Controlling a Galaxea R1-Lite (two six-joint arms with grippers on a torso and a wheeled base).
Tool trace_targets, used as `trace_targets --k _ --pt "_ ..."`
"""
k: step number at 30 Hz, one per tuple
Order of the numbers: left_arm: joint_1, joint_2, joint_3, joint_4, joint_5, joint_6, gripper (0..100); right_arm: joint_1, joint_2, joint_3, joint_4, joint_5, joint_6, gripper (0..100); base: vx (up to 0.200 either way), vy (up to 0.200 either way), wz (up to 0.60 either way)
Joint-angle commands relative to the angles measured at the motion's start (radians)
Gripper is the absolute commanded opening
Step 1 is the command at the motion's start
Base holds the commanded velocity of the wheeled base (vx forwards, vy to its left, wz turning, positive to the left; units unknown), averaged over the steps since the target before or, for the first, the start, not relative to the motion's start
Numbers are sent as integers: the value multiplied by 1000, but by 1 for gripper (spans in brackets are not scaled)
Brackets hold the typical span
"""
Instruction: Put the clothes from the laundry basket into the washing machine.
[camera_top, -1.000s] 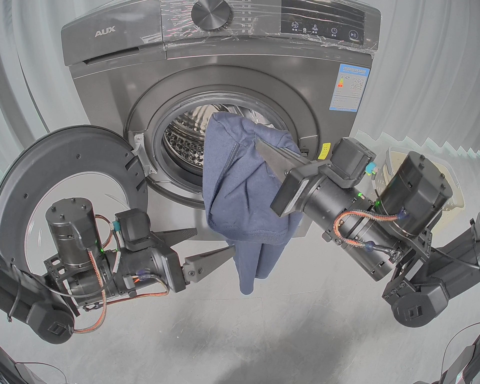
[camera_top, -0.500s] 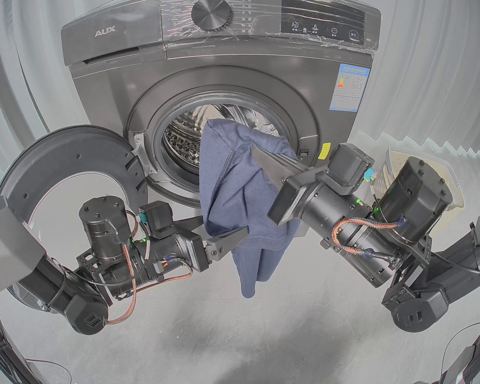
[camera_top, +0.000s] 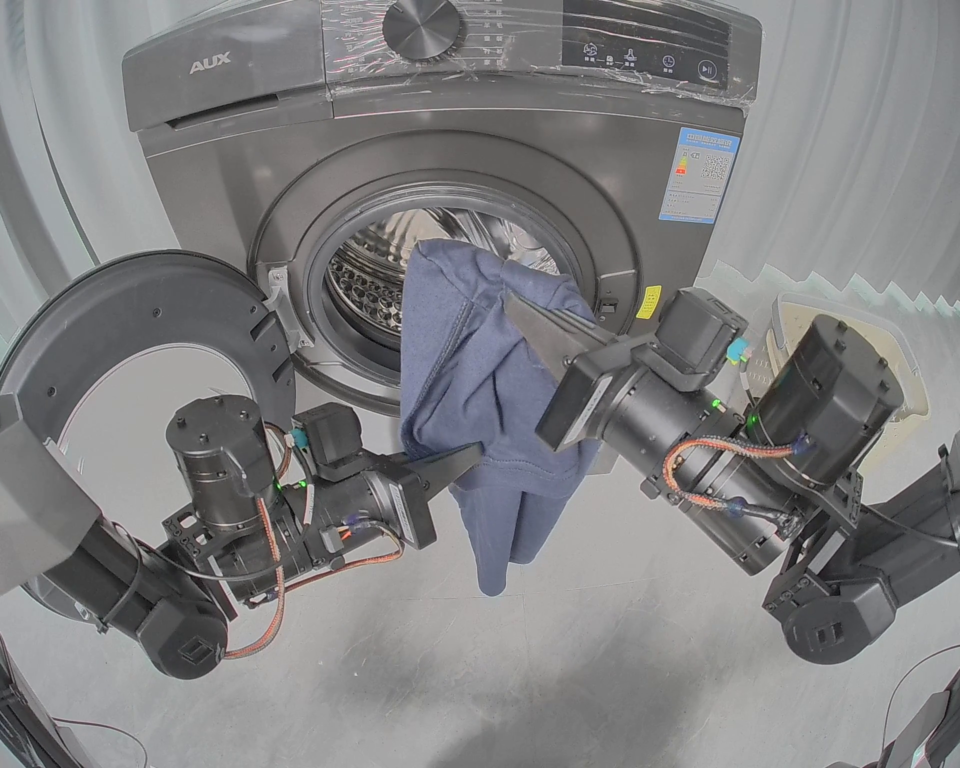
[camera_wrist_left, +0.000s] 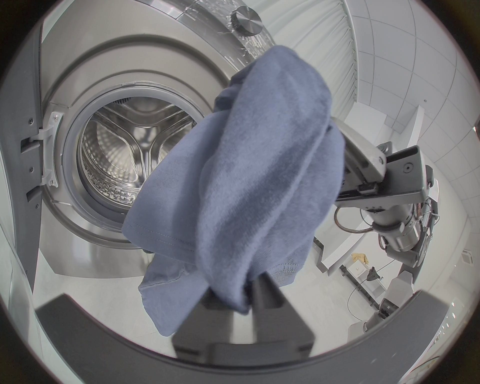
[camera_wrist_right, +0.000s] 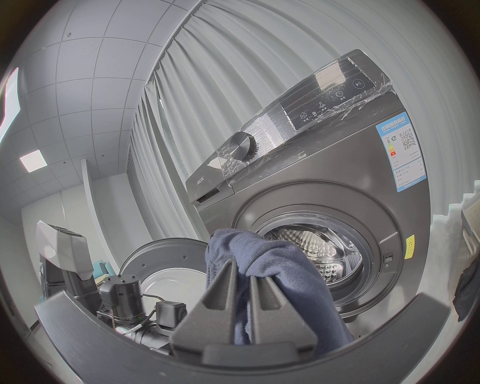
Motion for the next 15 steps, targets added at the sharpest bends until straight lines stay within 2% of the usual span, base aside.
trace_targets --k 1,10,15 --pt "-17 -41 22 -4 6 -1 0 -4 2 -1 0 0 -1 0 0 0 0" --pt "-73 -254 150 -6 11 1 0 -9 37 27 0 0 -1 0 0 0 0" --pt "-79 -294 160 -4 9 -3 0 2 38 45 -2 2 -1 0 0 0 0"
